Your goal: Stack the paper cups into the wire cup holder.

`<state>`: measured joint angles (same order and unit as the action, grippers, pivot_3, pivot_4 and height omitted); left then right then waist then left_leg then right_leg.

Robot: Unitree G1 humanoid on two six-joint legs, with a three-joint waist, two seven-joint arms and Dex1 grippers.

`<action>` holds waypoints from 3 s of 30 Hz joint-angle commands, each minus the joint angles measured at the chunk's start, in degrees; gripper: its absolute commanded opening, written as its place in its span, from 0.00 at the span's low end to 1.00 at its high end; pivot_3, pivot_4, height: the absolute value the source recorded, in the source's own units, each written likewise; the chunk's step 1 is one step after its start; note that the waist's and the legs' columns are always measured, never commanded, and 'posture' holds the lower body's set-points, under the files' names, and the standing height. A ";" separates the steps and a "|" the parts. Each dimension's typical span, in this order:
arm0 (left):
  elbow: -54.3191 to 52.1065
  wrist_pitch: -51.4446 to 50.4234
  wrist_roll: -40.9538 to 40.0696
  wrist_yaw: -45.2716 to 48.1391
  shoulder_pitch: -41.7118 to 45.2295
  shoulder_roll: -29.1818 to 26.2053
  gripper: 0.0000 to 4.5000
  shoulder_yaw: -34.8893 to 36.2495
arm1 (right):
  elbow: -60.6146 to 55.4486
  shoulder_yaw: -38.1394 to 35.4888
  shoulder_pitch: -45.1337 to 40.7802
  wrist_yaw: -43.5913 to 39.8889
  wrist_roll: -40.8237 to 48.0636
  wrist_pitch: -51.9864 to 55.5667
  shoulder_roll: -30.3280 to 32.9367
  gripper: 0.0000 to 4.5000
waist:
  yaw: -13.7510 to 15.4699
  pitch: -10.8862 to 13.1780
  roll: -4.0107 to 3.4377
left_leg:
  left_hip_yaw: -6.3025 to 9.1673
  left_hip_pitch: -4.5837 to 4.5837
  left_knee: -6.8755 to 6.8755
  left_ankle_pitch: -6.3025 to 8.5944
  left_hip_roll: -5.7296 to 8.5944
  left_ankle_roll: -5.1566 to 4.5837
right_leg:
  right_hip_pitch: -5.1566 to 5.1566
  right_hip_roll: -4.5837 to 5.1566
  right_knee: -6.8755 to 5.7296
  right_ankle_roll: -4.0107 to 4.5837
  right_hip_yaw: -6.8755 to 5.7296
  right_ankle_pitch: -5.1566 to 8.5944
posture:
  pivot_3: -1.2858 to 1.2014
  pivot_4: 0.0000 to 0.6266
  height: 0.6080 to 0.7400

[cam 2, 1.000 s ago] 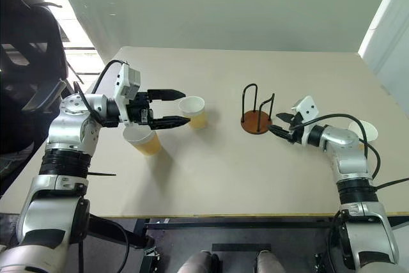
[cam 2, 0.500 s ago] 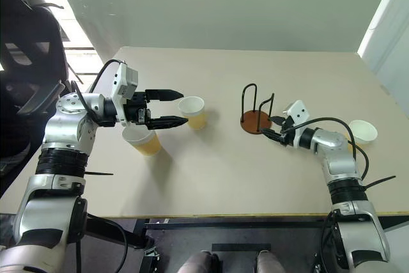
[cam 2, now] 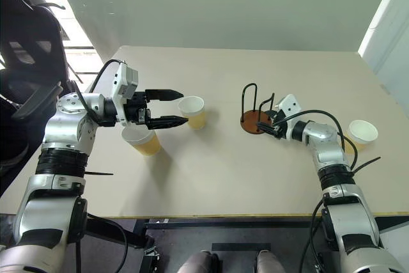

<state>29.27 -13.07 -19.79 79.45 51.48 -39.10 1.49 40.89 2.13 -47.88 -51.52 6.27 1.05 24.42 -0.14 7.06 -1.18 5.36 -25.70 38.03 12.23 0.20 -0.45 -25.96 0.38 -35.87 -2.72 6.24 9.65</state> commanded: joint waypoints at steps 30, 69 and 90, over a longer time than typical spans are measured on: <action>-2.87 -0.50 -0.91 -1.00 0.02 -0.36 1.00 1.16 | 8.19 -0.20 -5.63 0.22 -2.51 -6.30 -3.99 0.29 | -0.07 0.00 0.00 | 0.02 -0.15 0.01 0.00 0.00 0.01 | -0.11 0.02 0.00 -0.01 -0.03 -0.03 | 0.52 0.24 1.00; -3.20 -1.13 -0.97 -0.51 0.15 -0.03 1.00 0.63 | -19.80 9.14 3.14 -31.94 4.89 10.49 4.72 0.01 | -0.43 -0.01 0.02 | 0.01 -0.12 0.12 -0.11 -0.02 0.11 | -0.04 -0.02 -0.04 0.12 -0.05 0.02 | 0.52 0.24 1.00; -6.38 -2.11 0.39 11.35 -1.86 -5.92 1.00 -4.23 | -9.55 11.03 -0.61 -32.39 0.77 0.25 3.02 0.01 | -0.45 -0.01 0.02 | 0.02 -0.11 0.13 -0.12 -0.02 0.11 | -0.06 -0.02 -0.08 0.14 -0.06 0.02 | 0.52 0.24 1.00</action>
<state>23.66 -16.45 -19.99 88.35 49.16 -43.67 -2.57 31.53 12.76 -47.29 -83.51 7.43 2.03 27.41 -0.60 7.05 -1.16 5.38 -25.80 38.16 12.11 0.18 -0.34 -26.01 0.36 -35.96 -2.57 6.18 9.67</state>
